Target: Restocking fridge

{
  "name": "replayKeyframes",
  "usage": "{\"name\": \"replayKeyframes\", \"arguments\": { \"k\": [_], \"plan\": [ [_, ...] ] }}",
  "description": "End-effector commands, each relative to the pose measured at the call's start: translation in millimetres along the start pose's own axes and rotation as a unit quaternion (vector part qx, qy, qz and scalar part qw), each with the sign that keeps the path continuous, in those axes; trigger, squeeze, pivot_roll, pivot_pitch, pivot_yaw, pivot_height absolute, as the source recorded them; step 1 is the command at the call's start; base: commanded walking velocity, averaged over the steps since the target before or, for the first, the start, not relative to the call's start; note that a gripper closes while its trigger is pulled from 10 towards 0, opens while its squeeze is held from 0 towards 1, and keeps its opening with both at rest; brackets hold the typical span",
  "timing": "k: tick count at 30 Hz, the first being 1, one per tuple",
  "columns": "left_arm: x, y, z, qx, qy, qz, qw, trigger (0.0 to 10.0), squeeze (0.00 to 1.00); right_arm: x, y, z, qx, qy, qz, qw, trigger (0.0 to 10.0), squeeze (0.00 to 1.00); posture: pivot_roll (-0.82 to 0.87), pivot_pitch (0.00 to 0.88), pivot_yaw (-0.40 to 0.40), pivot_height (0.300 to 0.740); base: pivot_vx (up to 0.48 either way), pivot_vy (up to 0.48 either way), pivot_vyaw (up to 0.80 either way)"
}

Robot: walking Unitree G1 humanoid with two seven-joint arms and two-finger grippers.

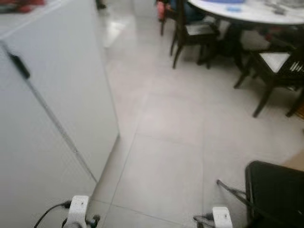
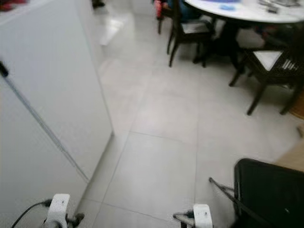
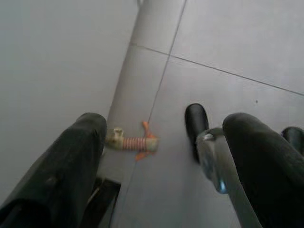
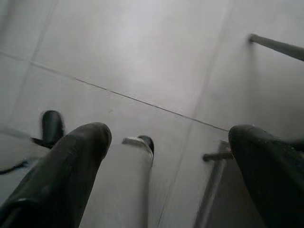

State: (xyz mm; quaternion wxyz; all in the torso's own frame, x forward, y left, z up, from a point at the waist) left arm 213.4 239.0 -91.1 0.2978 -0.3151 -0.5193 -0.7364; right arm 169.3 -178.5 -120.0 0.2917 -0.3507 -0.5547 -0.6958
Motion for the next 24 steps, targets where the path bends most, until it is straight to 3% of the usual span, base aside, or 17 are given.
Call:
{"name": "replayKeyframes", "arguments": {
  "k": [1,24],
  "plan": [
    [-0.3,-1.8,-3.7,-0.005,-0.007,0.008,1.0,10.0,0.0,1.9,-4.9,-7.0,0.002,-0.01,0.009,1.0,10.0,0.0,-0.26,0.108,-0.003,0.74,0.0,0.0,0.79],
    [0.6,-6.1,1.7,0.014,0.006,0.018,1.0,10.0,0.0,3.2,-7.2,-11.4,0.013,-0.014,0.012,1.0,10.0,0.0,-0.26,0.131,-0.007,0.74,0.0,0.0,0.8]
  ]
}}
Point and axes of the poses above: a point about 5 cm out from each wrist's last joint towards the gripper, its own x axis pointing back from the gripper into the wrist, its own y axis along the axis of the wrist's last joint, z = x × y, the point moved 3 cm from there along -x, pointing out of the wrist towards the gripper, and after that the axes turned 13 degrees about -x, right-handed, at the moved point
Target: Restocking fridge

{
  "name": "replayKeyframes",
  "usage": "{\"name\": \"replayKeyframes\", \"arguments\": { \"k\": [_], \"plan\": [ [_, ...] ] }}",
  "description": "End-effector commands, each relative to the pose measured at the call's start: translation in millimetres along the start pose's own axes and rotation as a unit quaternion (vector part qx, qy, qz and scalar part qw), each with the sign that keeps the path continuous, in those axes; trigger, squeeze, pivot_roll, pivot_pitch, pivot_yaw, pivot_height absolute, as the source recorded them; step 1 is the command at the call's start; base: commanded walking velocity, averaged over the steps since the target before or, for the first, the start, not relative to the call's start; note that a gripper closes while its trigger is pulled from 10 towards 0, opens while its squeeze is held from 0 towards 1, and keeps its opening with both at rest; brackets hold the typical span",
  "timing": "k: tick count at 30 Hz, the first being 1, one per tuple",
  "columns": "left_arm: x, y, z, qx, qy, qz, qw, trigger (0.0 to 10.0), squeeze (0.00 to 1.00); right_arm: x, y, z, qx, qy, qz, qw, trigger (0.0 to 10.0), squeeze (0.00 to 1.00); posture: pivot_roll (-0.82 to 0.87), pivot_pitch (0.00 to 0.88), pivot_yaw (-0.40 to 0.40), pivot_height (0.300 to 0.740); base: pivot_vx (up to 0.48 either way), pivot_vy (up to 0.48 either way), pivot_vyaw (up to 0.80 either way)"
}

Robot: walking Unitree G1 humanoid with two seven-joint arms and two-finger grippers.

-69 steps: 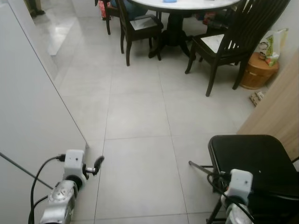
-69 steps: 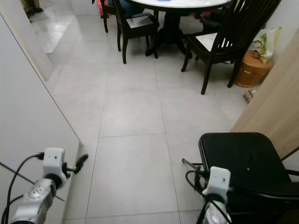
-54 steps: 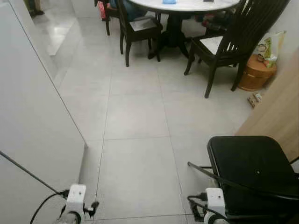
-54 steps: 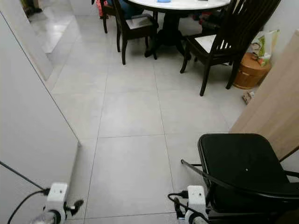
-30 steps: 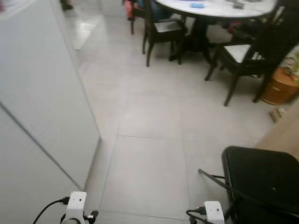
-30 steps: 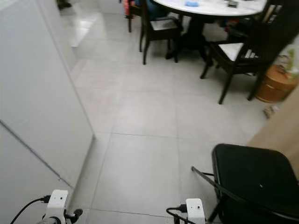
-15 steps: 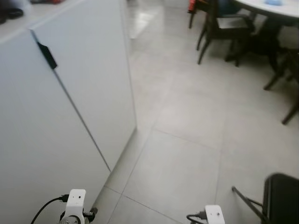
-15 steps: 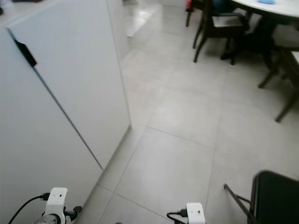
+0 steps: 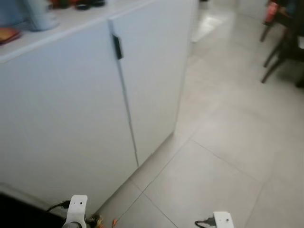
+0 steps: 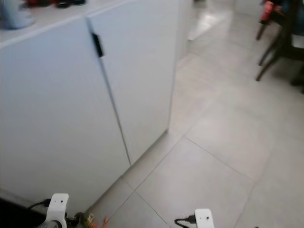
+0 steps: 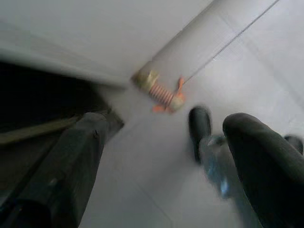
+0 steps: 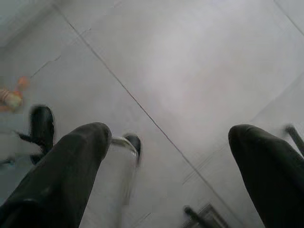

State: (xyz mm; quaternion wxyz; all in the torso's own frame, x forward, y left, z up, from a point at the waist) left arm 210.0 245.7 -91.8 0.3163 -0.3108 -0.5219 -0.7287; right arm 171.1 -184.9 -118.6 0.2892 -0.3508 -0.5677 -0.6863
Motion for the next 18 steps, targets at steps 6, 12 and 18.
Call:
{"name": "replayKeyframes", "arguments": {
  "k": [6,12,18],
  "plan": [
    [0.0,-3.1,-2.7,0.003,0.002,0.009,1.0,10.0,0.0,3.7,-11.4,-7.6,0.001,-0.006,0.016,1.0,10.0,0.0,-0.26,0.135,-0.007,0.74,0.0,0.0,0.8],
    [0.1,-3.4,-3.6,0.001,0.002,0.009,1.0,10.0,0.0,3.1,-9.3,-6.6,0.003,-0.003,0.014,1.0,10.0,0.0,-0.26,0.136,-0.005,0.74,0.0,0.0,0.8],
    [0.2,-4.0,-4.2,0.0,0.001,0.01,1.0,10.0,0.0,3.9,-11.0,-9.0,0.002,-0.005,0.016,1.0,10.0,0.0,-0.26,0.137,-0.005,0.74,0.0,0.0,0.8]
  ]
}}
Point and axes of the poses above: a point about 5 cm out from each wrist's last joint towards the gripper, its own x axis pointing back from the gripper into the wrist, its own y axis along the axis of the wrist's last joint, z = x × y, the point moved 3 cm from there along -x, pointing out of the wrist towards the gripper, and after that the axes turned 13 degrees about -x, right-handed, at the moved point
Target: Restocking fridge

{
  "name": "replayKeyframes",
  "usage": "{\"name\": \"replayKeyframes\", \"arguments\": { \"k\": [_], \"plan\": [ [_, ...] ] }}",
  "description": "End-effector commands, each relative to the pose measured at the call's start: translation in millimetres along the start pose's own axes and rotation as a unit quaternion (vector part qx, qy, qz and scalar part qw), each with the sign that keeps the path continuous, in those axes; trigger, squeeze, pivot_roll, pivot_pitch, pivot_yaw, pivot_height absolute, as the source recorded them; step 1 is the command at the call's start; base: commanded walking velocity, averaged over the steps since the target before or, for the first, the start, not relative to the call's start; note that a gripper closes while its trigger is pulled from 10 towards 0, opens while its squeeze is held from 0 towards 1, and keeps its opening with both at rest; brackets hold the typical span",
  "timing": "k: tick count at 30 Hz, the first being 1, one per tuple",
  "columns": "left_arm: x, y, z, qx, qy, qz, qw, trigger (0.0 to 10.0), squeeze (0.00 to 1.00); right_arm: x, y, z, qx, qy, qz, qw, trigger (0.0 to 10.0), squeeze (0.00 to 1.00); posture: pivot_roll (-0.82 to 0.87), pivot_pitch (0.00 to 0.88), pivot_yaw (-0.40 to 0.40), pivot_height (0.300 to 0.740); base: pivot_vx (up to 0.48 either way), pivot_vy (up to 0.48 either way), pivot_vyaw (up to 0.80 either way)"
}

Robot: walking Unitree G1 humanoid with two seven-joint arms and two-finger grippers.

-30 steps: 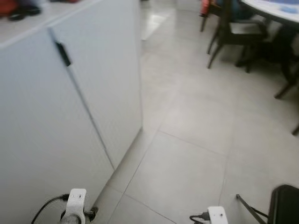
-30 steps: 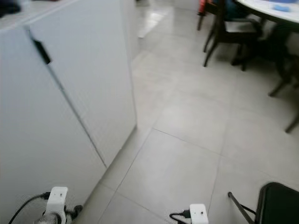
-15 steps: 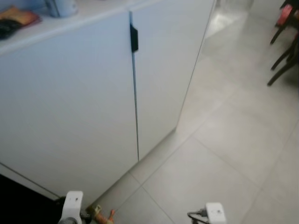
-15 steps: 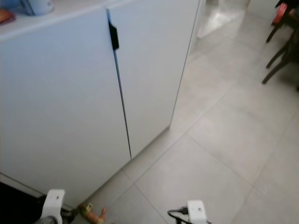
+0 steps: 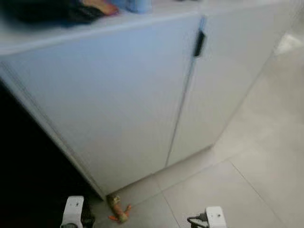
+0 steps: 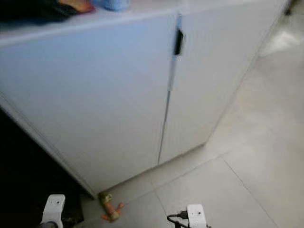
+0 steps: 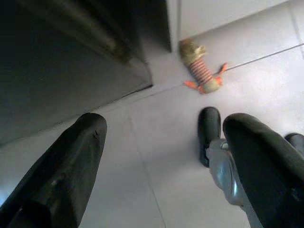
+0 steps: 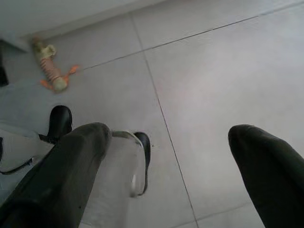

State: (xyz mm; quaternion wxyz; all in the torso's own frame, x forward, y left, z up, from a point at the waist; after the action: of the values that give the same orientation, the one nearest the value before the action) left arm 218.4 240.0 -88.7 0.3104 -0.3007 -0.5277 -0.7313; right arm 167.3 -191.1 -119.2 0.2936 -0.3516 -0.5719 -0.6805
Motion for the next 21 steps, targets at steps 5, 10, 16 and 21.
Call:
{"name": "replayKeyframes", "arguments": {
  "k": [5,10,16,21],
  "plan": [
    [2.6,-15.0,-1.0,-0.007,-0.004,0.023,1.0,10.0,0.0,2.4,-10.5,-2.1,-0.006,-0.004,0.015,1.0,10.0,0.0,-0.26,0.136,-0.004,0.74,0.0,0.0,0.8],
    [3.0,-16.3,-0.4,-0.008,-0.002,0.024,1.0,10.0,0.0,2.9,-12.6,-1.5,-0.006,-0.001,0.018,1.0,10.0,0.0,-0.26,0.131,-0.004,0.74,0.0,0.0,0.8],
    [3.3,-17.9,-0.8,-0.01,-0.001,0.026,1.0,10.0,0.0,3.2,-14.3,-0.4,-0.003,0.002,0.02,1.0,10.0,0.0,-0.26,0.13,-0.006,0.74,0.0,0.0,0.8],
    [3.4,-18.3,-1.5,-0.011,-0.002,0.027,1.0,10.0,0.0,3.4,-14.4,-0.9,-0.004,0.003,0.019,1.0,10.0,0.0,-0.26,0.131,-0.008,0.74,0.0,0.0,0.74]
  ]
}}
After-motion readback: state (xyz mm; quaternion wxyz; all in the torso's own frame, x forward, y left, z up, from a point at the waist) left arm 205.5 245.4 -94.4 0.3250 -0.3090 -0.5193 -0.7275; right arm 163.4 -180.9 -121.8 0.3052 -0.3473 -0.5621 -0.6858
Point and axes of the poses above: a point about 5 cm out from each wrist's last joint towards the gripper, its own x axis pointing back from the gripper into the wrist, its own y axis along the axis of the wrist's last joint, z = x × y, the point moved 3 cm from there along -x, pointing out of the wrist towards the gripper, and after that the axes turned 13 degrees about -x, right-handed, at the moved point
